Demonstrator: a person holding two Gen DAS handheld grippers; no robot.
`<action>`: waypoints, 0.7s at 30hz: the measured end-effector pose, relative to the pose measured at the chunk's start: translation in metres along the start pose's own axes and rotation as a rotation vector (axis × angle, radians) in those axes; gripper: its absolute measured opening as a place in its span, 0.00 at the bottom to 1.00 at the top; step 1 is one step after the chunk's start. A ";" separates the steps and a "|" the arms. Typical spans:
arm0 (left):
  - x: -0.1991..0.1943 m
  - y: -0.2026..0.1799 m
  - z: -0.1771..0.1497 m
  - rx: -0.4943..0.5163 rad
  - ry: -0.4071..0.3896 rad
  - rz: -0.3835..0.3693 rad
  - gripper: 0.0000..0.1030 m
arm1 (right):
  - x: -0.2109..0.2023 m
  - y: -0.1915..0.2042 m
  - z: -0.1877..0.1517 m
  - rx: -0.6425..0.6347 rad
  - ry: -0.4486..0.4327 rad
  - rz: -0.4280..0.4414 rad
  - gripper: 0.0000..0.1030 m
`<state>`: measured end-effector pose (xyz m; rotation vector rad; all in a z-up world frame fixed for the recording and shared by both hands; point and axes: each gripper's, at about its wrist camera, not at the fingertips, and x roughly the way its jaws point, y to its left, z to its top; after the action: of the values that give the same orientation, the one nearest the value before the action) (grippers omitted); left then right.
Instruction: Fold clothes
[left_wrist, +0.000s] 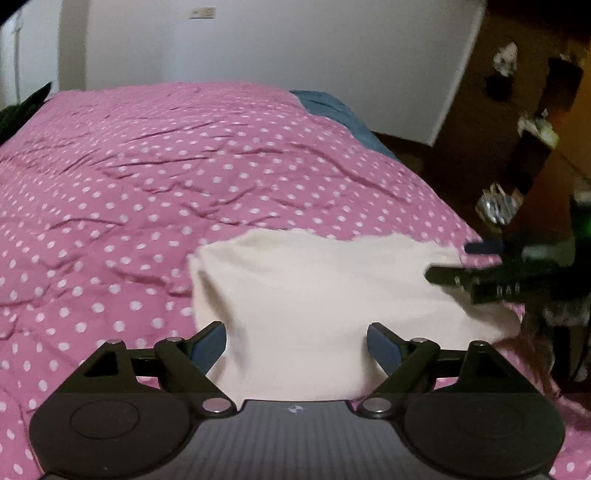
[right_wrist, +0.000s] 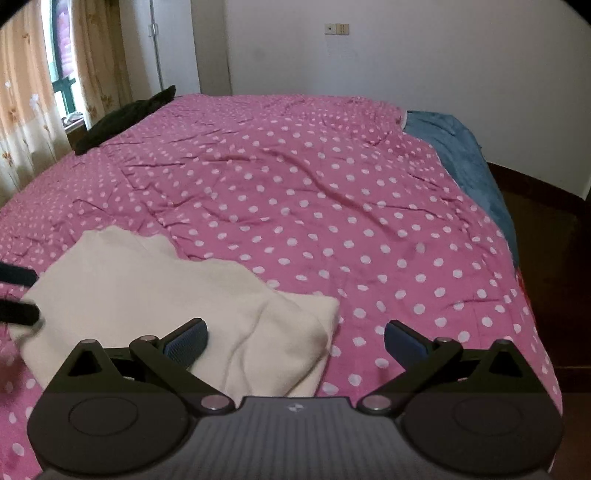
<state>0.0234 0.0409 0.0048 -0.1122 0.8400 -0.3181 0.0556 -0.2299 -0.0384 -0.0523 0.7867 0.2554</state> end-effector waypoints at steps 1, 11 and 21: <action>-0.002 0.008 0.002 -0.031 -0.009 0.008 0.86 | -0.001 -0.001 0.000 0.002 -0.002 0.002 1.00; 0.009 0.066 0.000 -0.325 0.028 0.012 0.85 | -0.051 0.045 0.016 -0.203 -0.123 0.134 1.00; 0.021 0.084 -0.011 -0.467 0.075 -0.106 0.69 | -0.063 0.126 0.012 -0.468 -0.090 0.333 1.00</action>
<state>0.0477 0.1143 -0.0367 -0.5841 0.9733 -0.2215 -0.0101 -0.1191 0.0207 -0.3504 0.6305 0.7506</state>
